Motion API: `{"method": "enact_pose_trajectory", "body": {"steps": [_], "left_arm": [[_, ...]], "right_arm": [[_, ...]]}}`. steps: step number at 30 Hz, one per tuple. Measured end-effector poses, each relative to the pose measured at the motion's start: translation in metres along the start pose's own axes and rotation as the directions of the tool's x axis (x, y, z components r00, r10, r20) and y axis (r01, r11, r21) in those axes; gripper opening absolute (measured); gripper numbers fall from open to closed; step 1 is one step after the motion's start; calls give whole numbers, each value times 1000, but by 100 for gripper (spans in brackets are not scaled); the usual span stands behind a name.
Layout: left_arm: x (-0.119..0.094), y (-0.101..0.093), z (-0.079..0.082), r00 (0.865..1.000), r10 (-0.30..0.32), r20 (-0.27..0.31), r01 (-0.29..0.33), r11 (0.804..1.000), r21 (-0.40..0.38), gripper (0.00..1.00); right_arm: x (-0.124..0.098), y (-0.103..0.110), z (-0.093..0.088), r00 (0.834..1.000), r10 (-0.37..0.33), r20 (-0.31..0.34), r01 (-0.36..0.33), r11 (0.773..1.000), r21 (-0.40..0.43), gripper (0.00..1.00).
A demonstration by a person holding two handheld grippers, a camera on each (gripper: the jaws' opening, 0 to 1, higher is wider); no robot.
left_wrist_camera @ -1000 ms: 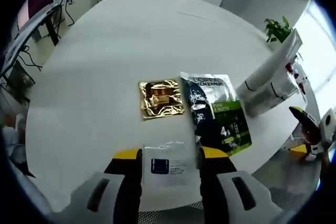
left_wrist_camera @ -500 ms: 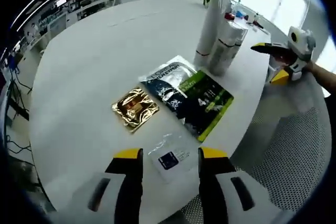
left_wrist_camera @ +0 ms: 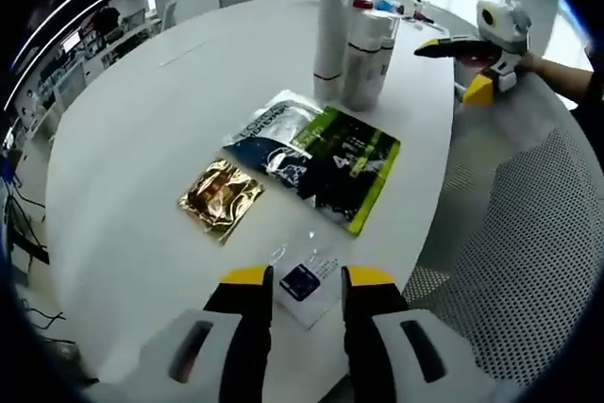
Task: Arrange the skincare products in the storage area until every visible bottle or jar stands upright without overlapping.
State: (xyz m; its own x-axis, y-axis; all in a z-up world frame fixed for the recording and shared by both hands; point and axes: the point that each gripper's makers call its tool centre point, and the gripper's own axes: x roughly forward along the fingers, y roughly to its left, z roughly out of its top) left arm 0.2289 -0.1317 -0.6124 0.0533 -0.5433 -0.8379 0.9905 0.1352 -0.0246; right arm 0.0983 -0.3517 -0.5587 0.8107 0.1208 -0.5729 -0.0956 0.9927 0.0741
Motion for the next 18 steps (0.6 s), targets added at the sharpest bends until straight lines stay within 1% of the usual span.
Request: {"method": "enact_pose_trajectory", "body": {"steps": [1,3,4,5,6,7,11,14,18], "left_arm": [[2,1,-2,1000,8,-5,-8,1000,1,23],[7,4,-11,999,28,-35,-28,999,23,23],[7,6,-6,999,38,-4,-38,999,22,24],[4,4,-3,999,44,-2,-44,999,16,24],[5,6,-2,998,58,-14,-58,998,8,24],[5,9,-1,998,69,-11,-68,998,4,24],[6,11,4,996,88,-2,-88,996,-29,24],[9,12,6,996,94,1,-94,995,-36,24],[10,15,7,994,105,4,-104,992,-68,24]], "right_arm": [[0,0,0,1000,0,0,0,1000,0,95],[0,0,0,1000,0,-1,0,1000,1,95],[0,1,0,1000,0,-1,0,1000,1,95],[0,1,0,1000,1,-1,-1,1000,1,95],[0,1,0,1000,0,-2,0,1000,0,95],[0,1,0,1000,1,-2,-1,1000,0,95],[-1,1,0,1000,2,-3,-2,1000,0,95],[-1,1,0,1000,1,-4,-1,1000,-1,95],[0,1,0,1000,2,-6,-2,1000,-2,95]]}}
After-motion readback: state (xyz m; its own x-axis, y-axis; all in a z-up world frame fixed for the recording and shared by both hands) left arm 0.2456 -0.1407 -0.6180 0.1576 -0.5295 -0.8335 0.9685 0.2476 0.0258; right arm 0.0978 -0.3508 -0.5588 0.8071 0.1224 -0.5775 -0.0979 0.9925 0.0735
